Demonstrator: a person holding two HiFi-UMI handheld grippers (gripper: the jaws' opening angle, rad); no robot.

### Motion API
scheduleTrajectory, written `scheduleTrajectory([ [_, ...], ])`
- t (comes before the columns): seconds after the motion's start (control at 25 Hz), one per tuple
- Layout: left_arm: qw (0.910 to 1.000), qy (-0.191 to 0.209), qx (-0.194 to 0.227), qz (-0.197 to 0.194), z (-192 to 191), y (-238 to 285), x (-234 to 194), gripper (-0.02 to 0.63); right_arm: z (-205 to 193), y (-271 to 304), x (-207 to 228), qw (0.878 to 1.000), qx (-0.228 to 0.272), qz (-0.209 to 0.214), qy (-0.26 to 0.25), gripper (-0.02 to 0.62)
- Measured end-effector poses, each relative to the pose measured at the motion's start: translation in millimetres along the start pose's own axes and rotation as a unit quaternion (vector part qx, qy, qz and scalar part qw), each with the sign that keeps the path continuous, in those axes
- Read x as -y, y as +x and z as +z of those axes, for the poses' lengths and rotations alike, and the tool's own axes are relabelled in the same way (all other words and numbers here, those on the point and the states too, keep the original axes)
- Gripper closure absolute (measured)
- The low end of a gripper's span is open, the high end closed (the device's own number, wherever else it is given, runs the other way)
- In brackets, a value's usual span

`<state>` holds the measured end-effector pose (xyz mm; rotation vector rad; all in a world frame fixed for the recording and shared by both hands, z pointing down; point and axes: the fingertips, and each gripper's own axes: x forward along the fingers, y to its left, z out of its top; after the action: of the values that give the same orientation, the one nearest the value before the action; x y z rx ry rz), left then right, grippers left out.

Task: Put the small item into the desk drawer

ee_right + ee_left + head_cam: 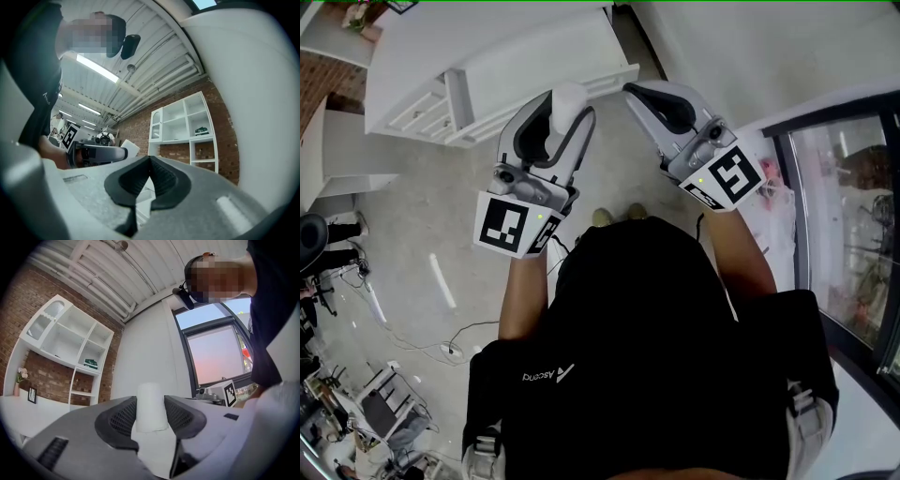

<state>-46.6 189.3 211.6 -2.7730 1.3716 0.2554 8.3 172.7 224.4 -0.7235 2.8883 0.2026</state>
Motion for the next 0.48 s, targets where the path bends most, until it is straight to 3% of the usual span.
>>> scheduleTrajectory([
  [0.48, 0.9997, -0.013, 0.01, -0.019, 1, -18, -49, 0.428, -11, 37, -6, 0.999, -0.017, -0.035, -0.011, 0.595],
])
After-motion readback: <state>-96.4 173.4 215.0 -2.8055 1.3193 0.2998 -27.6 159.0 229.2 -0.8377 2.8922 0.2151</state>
